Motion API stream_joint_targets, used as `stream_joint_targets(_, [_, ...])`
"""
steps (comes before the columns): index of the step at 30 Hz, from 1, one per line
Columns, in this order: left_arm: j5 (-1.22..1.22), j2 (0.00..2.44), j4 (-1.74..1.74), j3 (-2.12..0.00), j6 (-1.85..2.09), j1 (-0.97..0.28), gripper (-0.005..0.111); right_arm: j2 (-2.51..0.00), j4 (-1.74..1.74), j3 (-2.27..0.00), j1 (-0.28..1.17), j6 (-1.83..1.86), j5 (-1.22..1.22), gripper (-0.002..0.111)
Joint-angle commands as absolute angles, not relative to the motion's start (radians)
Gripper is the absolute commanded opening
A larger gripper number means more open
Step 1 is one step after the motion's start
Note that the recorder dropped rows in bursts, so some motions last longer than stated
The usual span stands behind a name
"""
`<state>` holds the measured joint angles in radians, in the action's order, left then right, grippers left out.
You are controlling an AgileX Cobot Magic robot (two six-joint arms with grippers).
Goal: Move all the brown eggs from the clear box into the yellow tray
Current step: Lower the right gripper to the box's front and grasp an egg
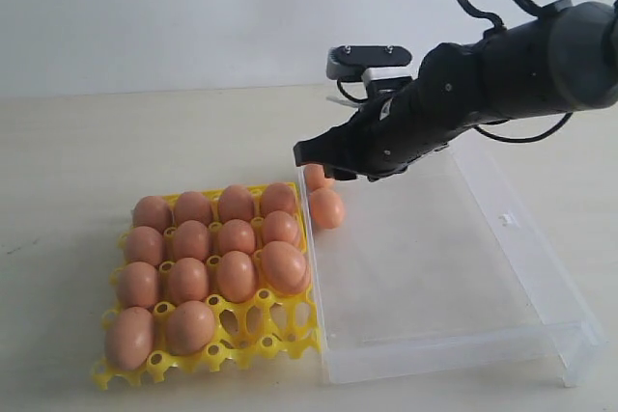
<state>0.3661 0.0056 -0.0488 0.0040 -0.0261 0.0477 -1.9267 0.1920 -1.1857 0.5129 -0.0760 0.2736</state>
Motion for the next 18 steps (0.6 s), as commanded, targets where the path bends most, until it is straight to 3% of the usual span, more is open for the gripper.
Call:
stream_joint_targets(1, [0.356, 0.0, -0.054, 0.0, -0.031, 0.042, 0.0, -1.985, 0.328, -1.243, 0.509, 0.032, 0.326, 0.052])
stream_joint_targets(18, [0.356, 0.0, -0.054, 0.0, -0.031, 0.042, 0.0, -2.108, 0.367, -1.275, 0.509, 0.087, 0.302, 0.052])
